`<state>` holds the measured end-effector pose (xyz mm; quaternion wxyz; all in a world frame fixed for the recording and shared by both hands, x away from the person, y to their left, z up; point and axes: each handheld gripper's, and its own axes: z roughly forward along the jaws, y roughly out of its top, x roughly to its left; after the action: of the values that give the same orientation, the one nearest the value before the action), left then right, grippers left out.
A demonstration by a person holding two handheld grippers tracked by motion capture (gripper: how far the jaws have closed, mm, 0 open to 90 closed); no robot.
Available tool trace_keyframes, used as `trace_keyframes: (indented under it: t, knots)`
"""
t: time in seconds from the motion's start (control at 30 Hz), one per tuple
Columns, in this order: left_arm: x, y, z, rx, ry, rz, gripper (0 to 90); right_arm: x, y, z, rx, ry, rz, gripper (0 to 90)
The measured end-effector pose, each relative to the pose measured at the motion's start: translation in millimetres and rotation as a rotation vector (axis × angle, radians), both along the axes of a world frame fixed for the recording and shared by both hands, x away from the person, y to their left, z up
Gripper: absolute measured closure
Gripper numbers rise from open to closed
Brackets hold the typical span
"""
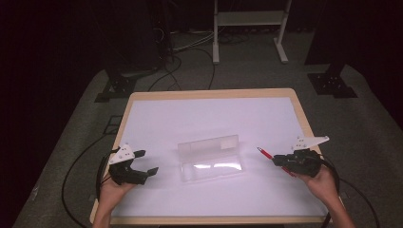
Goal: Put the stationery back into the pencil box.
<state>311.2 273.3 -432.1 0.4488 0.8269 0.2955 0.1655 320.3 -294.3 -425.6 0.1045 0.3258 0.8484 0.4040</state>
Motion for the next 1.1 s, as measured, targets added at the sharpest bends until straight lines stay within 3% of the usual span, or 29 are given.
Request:
trace_keyframes:
  t: [0.7,1.1]
  knots:
    - [0.6,0.3,-1.2,-0.005,0.006,0.000,11.3,5.4,19.9,29.9,0.053,-0.012,0.106,78.7]
    - [0.8,1.2,-1.7,-0.002,0.010,0.004,10.9,10.9,38.6,41.0,0.049,-0.012,0.176,78.7]
